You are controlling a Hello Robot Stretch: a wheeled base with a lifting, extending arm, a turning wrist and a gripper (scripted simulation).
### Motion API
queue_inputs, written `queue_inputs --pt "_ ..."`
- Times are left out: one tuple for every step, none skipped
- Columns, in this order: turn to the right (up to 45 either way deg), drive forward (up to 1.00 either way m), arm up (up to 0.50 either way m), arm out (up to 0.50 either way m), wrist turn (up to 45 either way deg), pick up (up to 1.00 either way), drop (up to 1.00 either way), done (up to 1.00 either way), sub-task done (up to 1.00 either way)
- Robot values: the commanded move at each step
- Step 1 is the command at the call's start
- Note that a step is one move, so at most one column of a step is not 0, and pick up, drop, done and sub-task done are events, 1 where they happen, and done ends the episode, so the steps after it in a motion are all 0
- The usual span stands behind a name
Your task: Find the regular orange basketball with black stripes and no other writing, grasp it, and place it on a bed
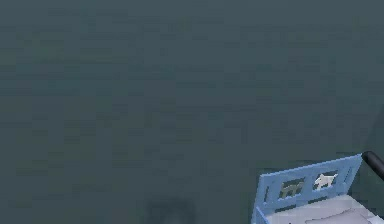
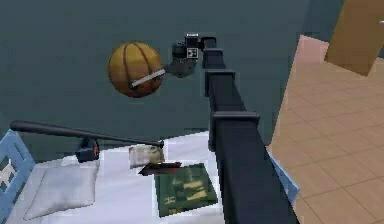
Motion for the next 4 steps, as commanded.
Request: queue_inputs --pt "0.0 0.0 -0.4 0.0 0.0 0.0 0.0 0.0 0.0" --pt "0.0 0.0 -0.32 0.0 0.0 0.0 0.0 0.0 0.0" --pt "0.0 0.0 0.0 0.0 0.0 0.0 1.0 0.0 0.0" --pt "0.0 0.0 0.1 0.0 0.0 0.0 0.0 0.0 0.0"
